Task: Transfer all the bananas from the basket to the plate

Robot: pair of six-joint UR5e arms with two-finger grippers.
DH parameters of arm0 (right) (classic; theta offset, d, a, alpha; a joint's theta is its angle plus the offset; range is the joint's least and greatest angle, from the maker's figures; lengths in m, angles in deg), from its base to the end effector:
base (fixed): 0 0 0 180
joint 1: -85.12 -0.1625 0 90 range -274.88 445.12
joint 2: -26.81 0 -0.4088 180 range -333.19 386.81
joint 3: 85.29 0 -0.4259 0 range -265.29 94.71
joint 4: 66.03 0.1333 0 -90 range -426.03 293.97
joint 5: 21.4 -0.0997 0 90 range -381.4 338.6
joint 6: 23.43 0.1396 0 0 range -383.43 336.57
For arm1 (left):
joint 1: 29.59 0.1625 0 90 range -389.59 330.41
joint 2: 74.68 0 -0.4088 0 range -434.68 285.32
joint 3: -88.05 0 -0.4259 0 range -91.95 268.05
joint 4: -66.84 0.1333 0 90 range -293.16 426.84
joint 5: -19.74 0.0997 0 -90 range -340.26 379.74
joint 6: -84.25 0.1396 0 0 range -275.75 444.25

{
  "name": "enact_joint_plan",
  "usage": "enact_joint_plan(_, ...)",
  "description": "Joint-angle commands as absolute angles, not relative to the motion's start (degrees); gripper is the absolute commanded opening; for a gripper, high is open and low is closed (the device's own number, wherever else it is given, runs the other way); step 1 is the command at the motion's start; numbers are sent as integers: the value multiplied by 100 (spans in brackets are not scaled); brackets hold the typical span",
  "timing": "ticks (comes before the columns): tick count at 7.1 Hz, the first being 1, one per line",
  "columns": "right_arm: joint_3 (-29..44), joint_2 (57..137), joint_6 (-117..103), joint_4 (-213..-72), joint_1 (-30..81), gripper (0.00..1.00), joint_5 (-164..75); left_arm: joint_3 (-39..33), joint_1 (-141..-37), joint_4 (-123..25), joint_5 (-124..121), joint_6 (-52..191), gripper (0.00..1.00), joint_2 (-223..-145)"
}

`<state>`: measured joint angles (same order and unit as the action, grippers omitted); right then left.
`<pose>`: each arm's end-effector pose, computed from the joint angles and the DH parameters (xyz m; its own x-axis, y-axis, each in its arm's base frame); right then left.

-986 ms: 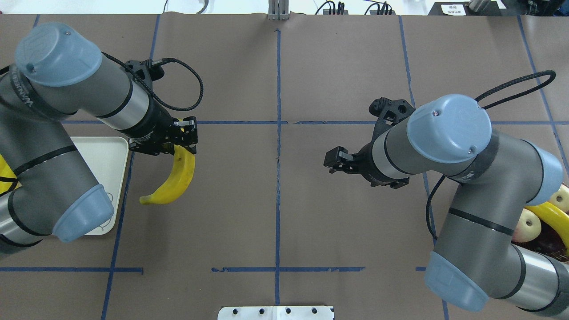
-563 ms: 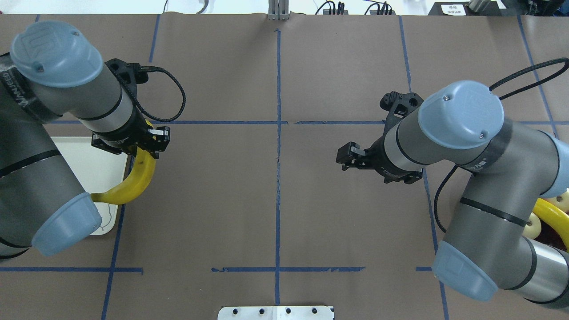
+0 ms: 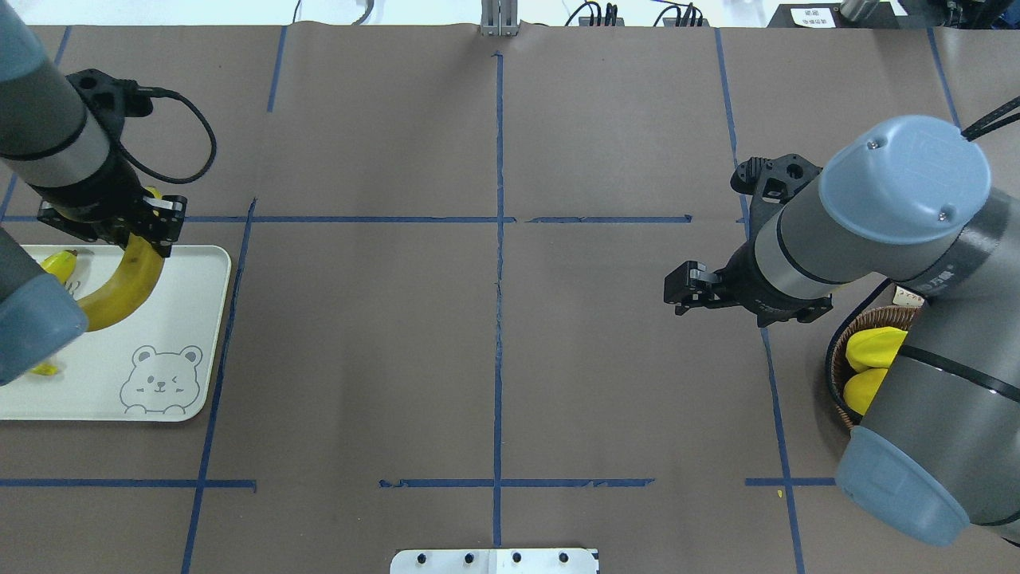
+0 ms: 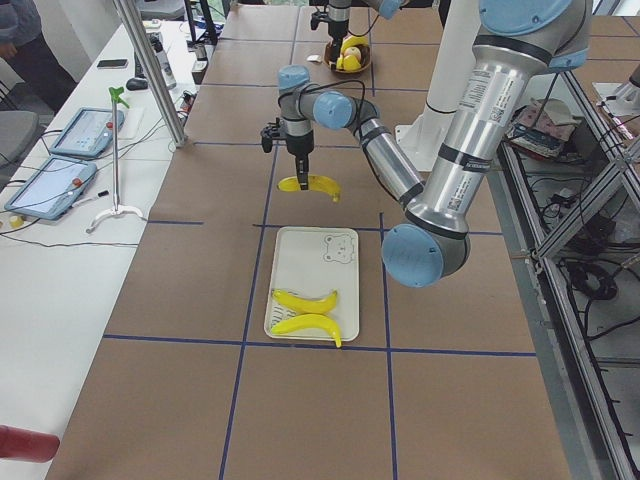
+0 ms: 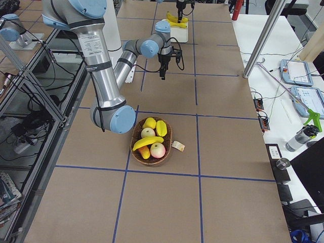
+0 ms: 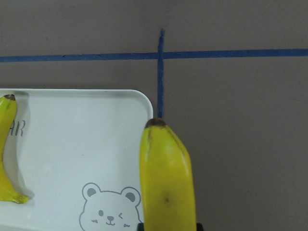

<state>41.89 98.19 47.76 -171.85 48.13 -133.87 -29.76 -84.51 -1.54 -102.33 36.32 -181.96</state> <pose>-0.3746 -0.3823 0.2324 0.6954 0.1508 0.7026 -0.1433 0.9872 -0.0701 0.2738 -0.4928 0.3200 0.7746 -0.1150 -0.6220 0.0713 0.9929 -0.0947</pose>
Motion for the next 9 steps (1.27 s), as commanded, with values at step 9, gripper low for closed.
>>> enact_joint_plan(9, 4311, 9879, 4732, -17202, 4794, 100, -13373, -162, -8813, -5989, -10507, 1499, 30, -16327)
